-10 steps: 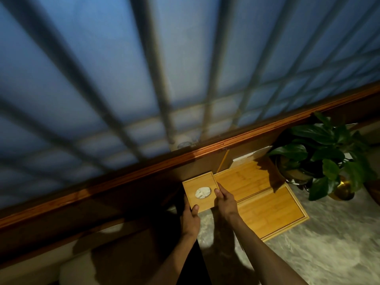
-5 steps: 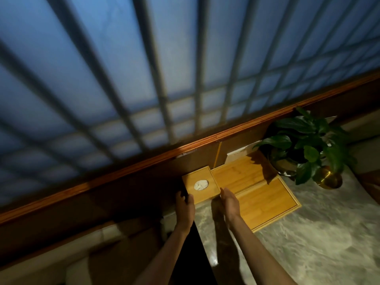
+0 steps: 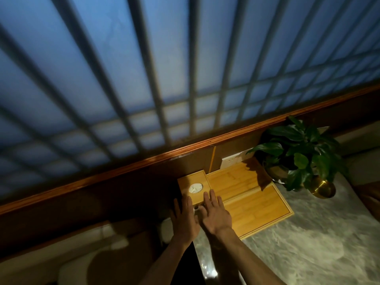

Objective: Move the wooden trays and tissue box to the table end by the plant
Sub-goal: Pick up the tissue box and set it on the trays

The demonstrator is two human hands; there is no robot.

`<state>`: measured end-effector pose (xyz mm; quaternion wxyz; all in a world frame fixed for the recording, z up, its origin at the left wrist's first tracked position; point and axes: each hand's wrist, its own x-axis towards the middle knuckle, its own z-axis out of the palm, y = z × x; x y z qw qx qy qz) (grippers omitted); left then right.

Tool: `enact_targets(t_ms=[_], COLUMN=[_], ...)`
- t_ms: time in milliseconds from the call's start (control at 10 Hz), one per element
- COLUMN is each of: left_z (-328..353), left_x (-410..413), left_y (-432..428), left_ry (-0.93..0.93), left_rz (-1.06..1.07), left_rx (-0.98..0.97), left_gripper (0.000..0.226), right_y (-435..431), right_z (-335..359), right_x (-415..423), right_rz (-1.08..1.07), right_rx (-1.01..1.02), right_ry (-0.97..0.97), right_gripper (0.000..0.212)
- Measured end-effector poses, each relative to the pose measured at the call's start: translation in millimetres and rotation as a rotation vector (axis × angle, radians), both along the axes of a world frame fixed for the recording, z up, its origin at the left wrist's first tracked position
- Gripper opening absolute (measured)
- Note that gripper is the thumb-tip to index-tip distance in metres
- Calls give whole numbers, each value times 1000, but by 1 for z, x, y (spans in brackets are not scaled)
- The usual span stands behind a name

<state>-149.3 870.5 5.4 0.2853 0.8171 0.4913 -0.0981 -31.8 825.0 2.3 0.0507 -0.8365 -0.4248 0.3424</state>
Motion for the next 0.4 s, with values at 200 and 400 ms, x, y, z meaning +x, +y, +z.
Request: enact_targets(t_ms=[200,400], left_z=[-1,19], left_x=[-2,7], left_y=[5,22], left_ry=[143,257], left_rz=[-65,-130], left_rx=[37,-82], left_gripper=[91,85], right_y=[0,23], right_z=[15,41], right_x=[8,34], right_rz=[108,218], right_rx=[-78,-181], right_ry=[-75,37], right_gripper=[64,65])
